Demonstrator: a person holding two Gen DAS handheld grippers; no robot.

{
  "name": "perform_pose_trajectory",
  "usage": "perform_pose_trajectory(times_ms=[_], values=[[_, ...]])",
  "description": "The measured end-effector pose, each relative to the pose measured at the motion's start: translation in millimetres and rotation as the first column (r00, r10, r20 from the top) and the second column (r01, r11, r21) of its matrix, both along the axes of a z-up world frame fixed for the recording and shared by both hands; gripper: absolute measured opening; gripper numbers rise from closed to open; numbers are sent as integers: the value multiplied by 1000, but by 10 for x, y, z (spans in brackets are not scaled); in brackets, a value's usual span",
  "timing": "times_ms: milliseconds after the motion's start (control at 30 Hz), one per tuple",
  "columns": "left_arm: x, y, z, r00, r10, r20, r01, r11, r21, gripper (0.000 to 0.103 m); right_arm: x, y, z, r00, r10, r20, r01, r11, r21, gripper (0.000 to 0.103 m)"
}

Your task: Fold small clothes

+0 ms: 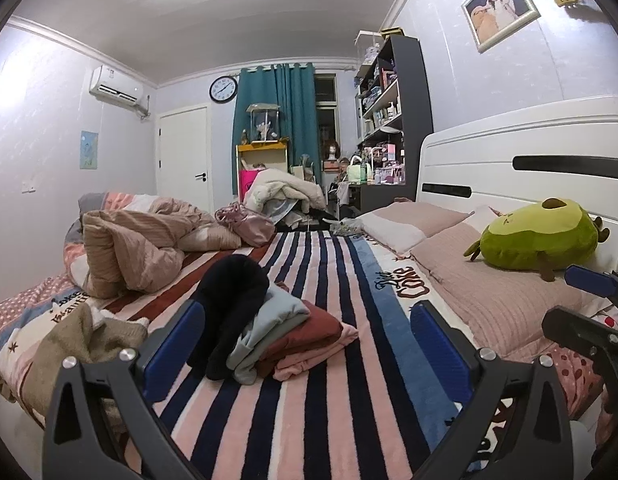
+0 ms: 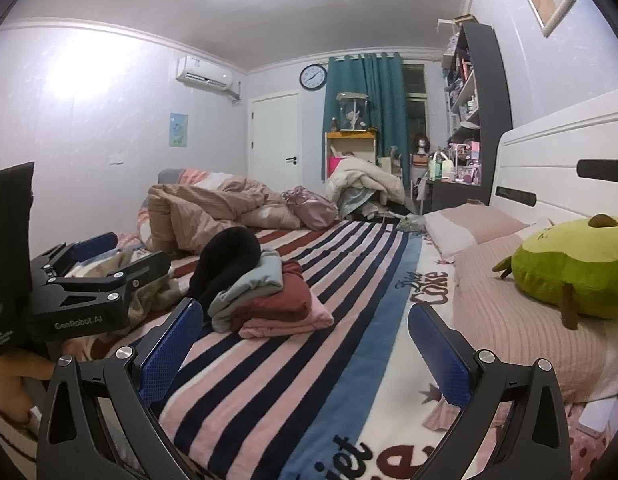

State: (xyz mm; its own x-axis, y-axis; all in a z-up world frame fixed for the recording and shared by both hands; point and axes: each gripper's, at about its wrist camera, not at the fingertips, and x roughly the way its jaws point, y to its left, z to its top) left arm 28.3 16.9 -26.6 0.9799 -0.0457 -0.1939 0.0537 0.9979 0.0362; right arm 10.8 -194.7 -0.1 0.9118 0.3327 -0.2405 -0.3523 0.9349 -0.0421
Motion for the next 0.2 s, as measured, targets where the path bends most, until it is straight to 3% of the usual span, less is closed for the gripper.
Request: perform_pose_trajectory(times_ms=[200], values=[[-75,29,37,999,-46,11,46,998,-29,102,-117,18,49,999,-36,-10,37,999,20,103]])
